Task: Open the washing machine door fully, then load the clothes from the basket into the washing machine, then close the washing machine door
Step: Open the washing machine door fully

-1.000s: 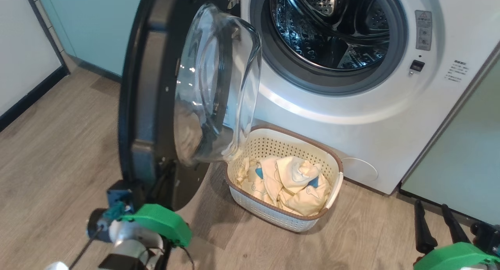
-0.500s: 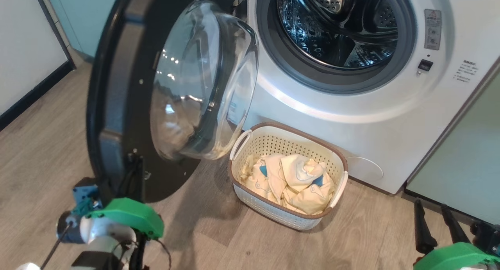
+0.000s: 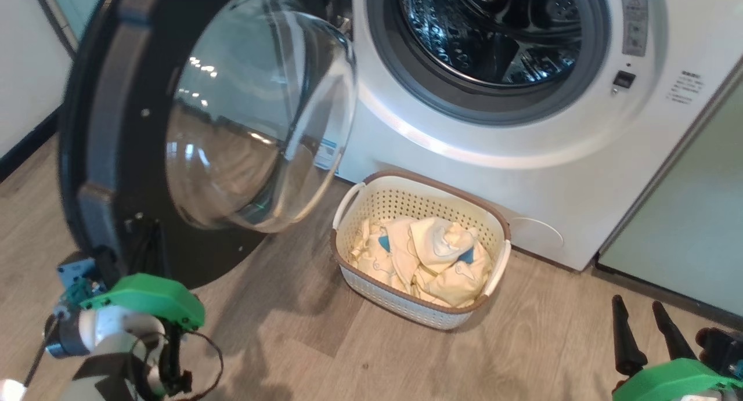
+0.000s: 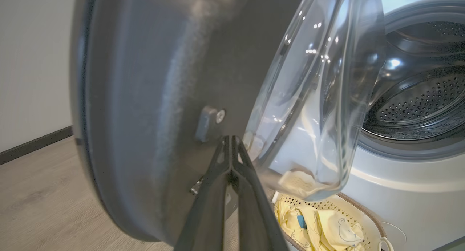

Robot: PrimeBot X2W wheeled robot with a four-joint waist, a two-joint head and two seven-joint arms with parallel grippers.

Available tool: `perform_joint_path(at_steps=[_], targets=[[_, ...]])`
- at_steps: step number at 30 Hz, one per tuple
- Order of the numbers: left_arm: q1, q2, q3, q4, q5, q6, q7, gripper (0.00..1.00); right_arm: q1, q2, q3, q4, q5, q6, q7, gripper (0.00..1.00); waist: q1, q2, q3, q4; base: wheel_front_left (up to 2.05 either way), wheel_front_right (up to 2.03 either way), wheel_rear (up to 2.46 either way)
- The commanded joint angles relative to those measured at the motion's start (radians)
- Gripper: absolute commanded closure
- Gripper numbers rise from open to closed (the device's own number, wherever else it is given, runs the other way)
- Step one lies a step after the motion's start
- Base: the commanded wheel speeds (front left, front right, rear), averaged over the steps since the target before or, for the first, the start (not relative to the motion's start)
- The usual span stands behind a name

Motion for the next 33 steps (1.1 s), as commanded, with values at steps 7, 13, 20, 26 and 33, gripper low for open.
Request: perform_joint_path(at_steps=[7, 13, 20, 26, 33], targets=[[-0.099, 0.043, 0.102, 0.048, -0.008, -0.015, -0.012, 1.00, -0.054, -0.025, 0.020, -0.025, 0.002, -0.003, -0.010, 0.00, 0.0000, 0.0000, 0.029, -0.028, 0.00, 0.00, 0.00], [-0.129, 0.036, 0.165, 0.075, 0.015, -0.006, -0.013, 1.00, -0.065, -0.027, 0.020, -0.027, -0.001, -0.003, -0.010, 0.00, 0.0000, 0.0000, 0.049, -0.039, 0.00, 0.00, 0.00], [-0.142, 0.033, 0.255, 0.102, 0.032, -0.021, -0.013, 1.00, -0.082, -0.031, 0.029, -0.025, -0.002, -0.003, -0.010, 0.00, 0.0000, 0.0000, 0.069, -0.054, 0.00, 0.00, 0.00], [-0.159, 0.035, 0.332, 0.139, 0.050, -0.044, -0.013, 1.00, -0.086, -0.035, 0.029, -0.026, -0.001, -0.003, -0.010, 0.00, 0.0000, 0.0000, 0.079, -0.067, 0.00, 0.00, 0.00], [-0.180, 0.031, 0.398, 0.177, 0.081, -0.072, -0.013, 1.00, -0.089, -0.038, 0.031, -0.023, -0.001, -0.003, -0.010, 0.00, 0.0000, 0.0000, 0.081, -0.082, 0.00, 0.00, 0.00]])
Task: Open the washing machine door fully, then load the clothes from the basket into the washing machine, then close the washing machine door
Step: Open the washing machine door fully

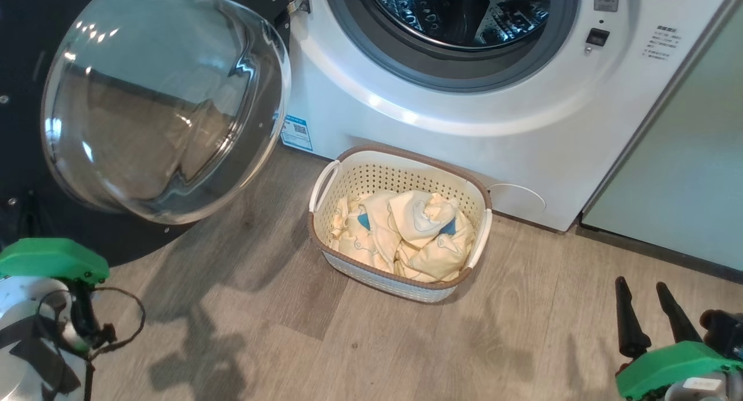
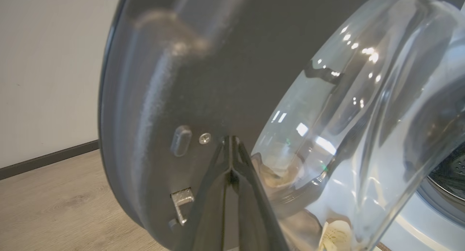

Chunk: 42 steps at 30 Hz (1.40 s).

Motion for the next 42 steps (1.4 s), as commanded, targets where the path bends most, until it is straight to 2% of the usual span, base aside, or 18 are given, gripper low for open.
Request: perform_joint_path(at_steps=[1, 8, 15, 27, 28, 29, 31, 32, 33, 34, 42], targets=[[-0.057, 0.035, 0.058, -0.011, 0.018, -0.010, -0.006, 1.00, -0.045, -0.023, 0.019, -0.023, -0.001, -0.003, -0.010, 0.00, 0.0000, 0.0000, -0.001, -0.004, 0.00, 0.00, 0.00], [-0.072, 0.022, 0.081, 0.013, 0.053, -0.028, -0.006, 1.00, -0.042, -0.024, 0.020, -0.020, 0.000, -0.003, -0.010, 0.00, 0.0000, 0.0000, -0.009, -0.011, 0.00, 0.00, 0.00], [-0.055, -0.017, 0.071, 0.013, 0.089, -0.056, -0.006, 1.00, -0.033, -0.017, 0.022, -0.017, -0.002, -0.003, -0.010, 0.00, 0.0000, 0.0000, -0.031, -0.022, 0.00, 0.00, 0.00], [0.117, -0.081, 0.033, -0.088, 0.140, -0.083, -0.006, 1.00, 0.000, 0.004, 0.013, -0.019, 0.007, -0.003, -0.010, 0.00, 0.0000, 0.0000, -0.119, -0.105, 0.00, 0.00, 0.00], [0.134, -0.087, 0.025, -0.101, 0.145, -0.083, -0.006, 0.93, 0.003, 0.004, 0.014, -0.019, 0.007, -0.003, -0.010, 0.00, 0.0000, 0.0000, -0.123, -0.113, 0.00, 0.00, 0.00], [0.151, -0.095, 0.017, -0.116, 0.148, -0.084, -0.005, 0.72, 0.005, 0.004, 0.013, -0.019, 0.008, -0.003, -0.010, 0.00, 0.0000, 0.0000, -0.127, -0.121, 0.00, 0.00, 0.00], [0.181, -0.112, 0.004, -0.146, 0.143, -0.091, 0.004, 0.58, 0.009, 0.005, 0.011, -0.020, 0.009, -0.003, -0.010, 0.00, 0.0000, 0.0000, -0.135, -0.137, 0.00, 0.00, 0.00], [0.195, -0.117, -0.003, -0.161, 0.143, -0.095, 0.007, 0.47, 0.012, 0.007, 0.009, -0.021, 0.010, -0.003, -0.010, 0.00, 0.0000, 0.0000, -0.139, -0.146, 0.00, 0.00, 0.00], [0.208, -0.120, -0.011, -0.176, 0.145, -0.097, 0.011, 0.21, 0.014, 0.008, 0.006, -0.023, 0.011, -0.003, -0.010, 0.00, 0.0000, 0.0000, -0.143, -0.155, 0.00, 0.00, 0.00], [0.221, -0.124, -0.017, -0.191, 0.148, -0.097, 0.013, 0.00, 0.015, 0.010, 0.003, -0.025, 0.012, -0.003, -0.010, 0.00, 0.0000, 0.0000, -0.146, -0.165, 0.00, 0.00, 0.00], [0.279, -0.140, -0.064, -0.295, 0.160, -0.112, 0.027, 0.00, 0.026, 0.010, -0.001, -0.039, 0.011, -0.003, -0.010, 0.00, 0.0000, 0.0000, -0.164, -0.244, 0.00, 0.00, 0.00]])
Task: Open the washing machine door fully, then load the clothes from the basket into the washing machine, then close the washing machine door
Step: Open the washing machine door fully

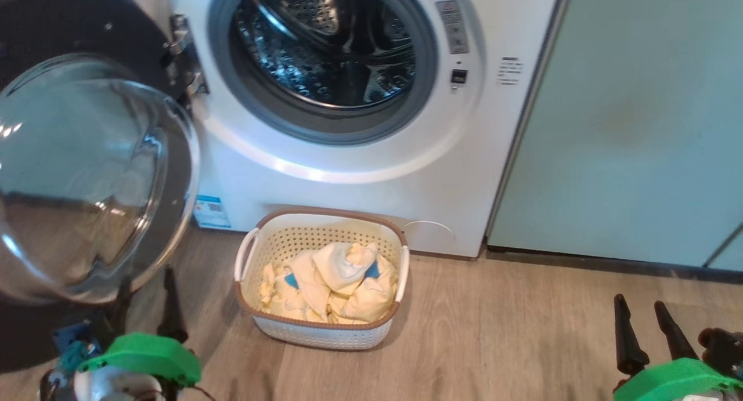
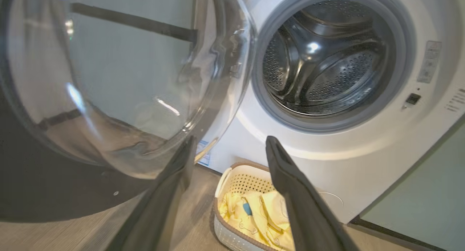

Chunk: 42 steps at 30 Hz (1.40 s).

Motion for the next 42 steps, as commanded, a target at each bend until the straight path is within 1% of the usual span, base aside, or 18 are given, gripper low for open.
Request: perform_joint_path(at_steps=[1, 6, 7, 16, 27, 34, 42], targets=[[-0.042, 0.020, 0.021, -0.037, 0.013, -0.010, 0.006, 0.00, -0.019, -0.010, 0.021, -0.036, 0.001, -0.003, -0.010, 0.00, 0.0000, 0.0000, -0.004, -0.026, 0.00, 0.00, 0.00], [-0.075, 0.039, -0.016, -0.009, 0.028, -0.039, 0.011, 0.00, -0.017, -0.012, 0.020, -0.049, 0.001, -0.003, -0.010, 0.00, 0.0000, 0.0000, -0.004, -0.061, 0.00, 0.00, 0.00], [-0.075, 0.039, -0.016, -0.009, 0.028, -0.039, 0.011, 0.00, -0.017, -0.012, 0.020, -0.049, 0.001, -0.003, -0.010, 0.00, 0.0000, 0.0000, -0.004, -0.061, 0.00, 0.00, 0.00], [-0.160, 0.075, -0.046, 0.110, 0.038, -0.086, -0.003, 0.00, -0.022, -0.011, 0.029, -0.069, -0.010, -0.003, -0.010, 0.00, 0.0000, 0.0000, 0.000, -0.115, 0.00, 0.00, 0.00], [-0.199, 0.100, -0.026, 0.225, 0.038, -0.103, -0.029, 0.00, -0.013, -0.012, 0.029, -0.091, -0.028, -0.003, -0.010, 0.00, 0.0000, 0.0000, -0.001, -0.156, 0.00, 0.00, 0.00], [-0.204, 0.088, -0.023, 0.260, 0.052, -0.109, -0.033, 0.00, -0.009, -0.013, 0.028, -0.098, -0.029, -0.003, -0.010, 0.00, 0.0000, 0.0000, -0.005, -0.165, 0.00, 0.00, 0.00], [-0.198, 0.071, 0.000, 0.251, 0.066, -0.119, -0.034, 0.00, -0.003, -0.010, 0.020, -0.100, -0.031, -0.003, -0.010, 0.00, 0.0000, 0.0000, -0.010, -0.156, 0.00, 0.00, 0.00]])
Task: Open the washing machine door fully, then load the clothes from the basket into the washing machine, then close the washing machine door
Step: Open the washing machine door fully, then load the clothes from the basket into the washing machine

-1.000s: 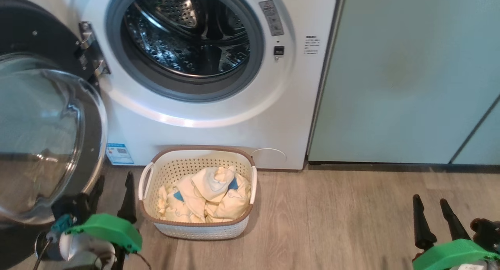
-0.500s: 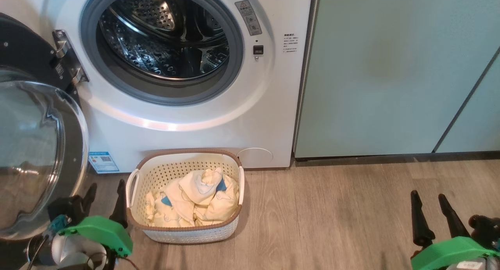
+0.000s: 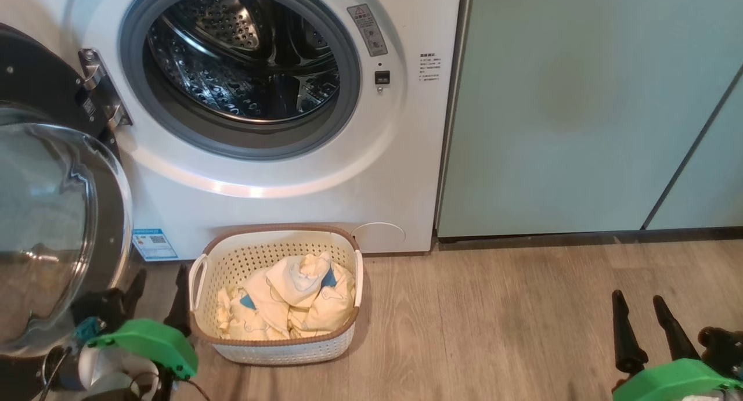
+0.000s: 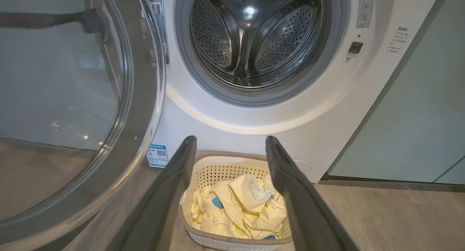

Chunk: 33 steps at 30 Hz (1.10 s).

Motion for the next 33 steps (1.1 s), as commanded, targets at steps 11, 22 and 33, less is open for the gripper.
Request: perform_joint_path(at_steps=[11, 22, 33], targets=[[-0.048, 0.011, 0.078, -0.024, 0.022, -0.019, -0.010, 0.00, -0.026, -0.007, 0.015, -0.028, -0.010, -0.003, -0.010, 0.00, 0.0000, -0.0001, -0.002, 0.013, 0.00, 0.00, 0.00], [-0.057, 0.004, 0.086, -0.004, 0.046, -0.039, -0.010, 0.00, -0.027, -0.007, 0.013, -0.023, -0.011, -0.003, -0.010, 0.00, 0.0000, -0.0001, -0.001, 0.024, 0.00, 0.00, 0.00], [-0.065, -0.003, 0.094, 0.014, 0.060, -0.056, -0.010, 0.00, -0.029, -0.009, 0.020, -0.017, -0.007, -0.003, -0.010, 0.00, 0.0000, -0.0001, -0.003, 0.026, 0.00, 0.00, 0.00]])
